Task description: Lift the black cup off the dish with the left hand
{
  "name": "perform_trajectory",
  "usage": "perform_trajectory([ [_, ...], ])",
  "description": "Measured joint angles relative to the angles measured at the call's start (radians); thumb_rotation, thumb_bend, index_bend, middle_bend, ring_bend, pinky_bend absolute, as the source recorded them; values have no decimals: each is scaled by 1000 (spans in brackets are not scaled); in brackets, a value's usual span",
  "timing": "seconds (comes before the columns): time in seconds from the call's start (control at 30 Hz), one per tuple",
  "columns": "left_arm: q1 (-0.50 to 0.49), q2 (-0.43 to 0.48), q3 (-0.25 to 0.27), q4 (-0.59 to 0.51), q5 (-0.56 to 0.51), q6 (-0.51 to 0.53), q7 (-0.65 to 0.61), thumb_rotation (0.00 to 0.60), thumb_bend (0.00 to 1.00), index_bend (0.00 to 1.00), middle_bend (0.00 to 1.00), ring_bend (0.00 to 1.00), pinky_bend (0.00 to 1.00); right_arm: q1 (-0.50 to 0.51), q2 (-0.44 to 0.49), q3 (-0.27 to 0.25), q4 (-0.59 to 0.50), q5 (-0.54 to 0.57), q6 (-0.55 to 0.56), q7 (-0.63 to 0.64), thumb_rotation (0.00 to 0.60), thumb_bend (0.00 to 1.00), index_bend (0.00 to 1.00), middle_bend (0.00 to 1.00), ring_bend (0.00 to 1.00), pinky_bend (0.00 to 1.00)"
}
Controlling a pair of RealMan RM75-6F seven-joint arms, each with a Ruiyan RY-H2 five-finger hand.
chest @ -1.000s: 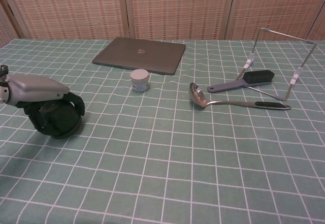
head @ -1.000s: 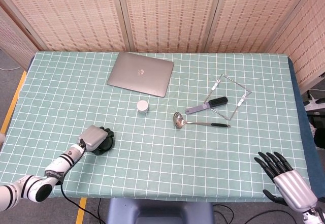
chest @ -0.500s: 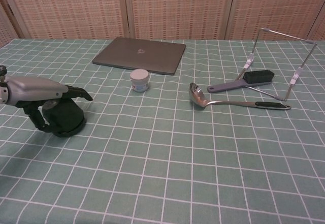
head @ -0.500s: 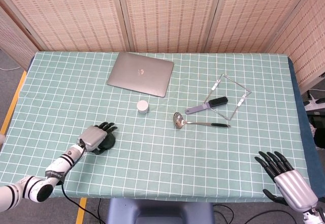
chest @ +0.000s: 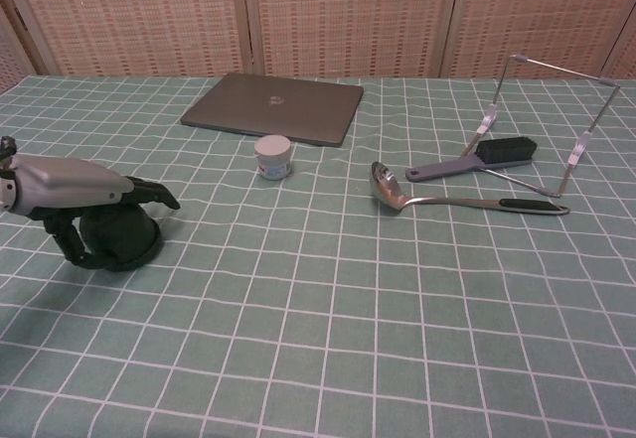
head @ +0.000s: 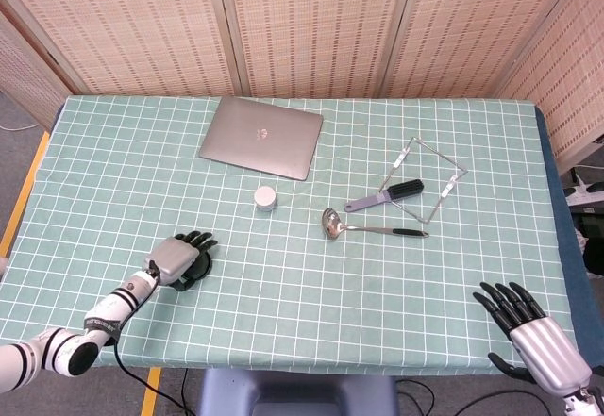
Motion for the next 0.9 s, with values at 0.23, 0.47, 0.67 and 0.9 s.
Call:
perform_trajectory([
  [0.23,-1,-15,14,-17,-20,57,65,600,332,0,0,0,141,0,-1,2,3,0,5,4,600,175,0,0,0,0],
  [0.47,2,-12,11,-18,-8,80,58,600,329,0,0,0,120,2,0,0,2,-1,2,5,600,175,0,0,0,0],
  [0.67,26,-2,11,-22,57,145,46,600,319,77,113,38,186,4,2,-3,-2,-2,-7,3,600,175,0,0,0,0],
  [0.9,45,-5,20,-12,101,169,43,600,319,319,373,260,260,2,4,-6,-4,-5,-3,3,600,175,0,0,0,0],
])
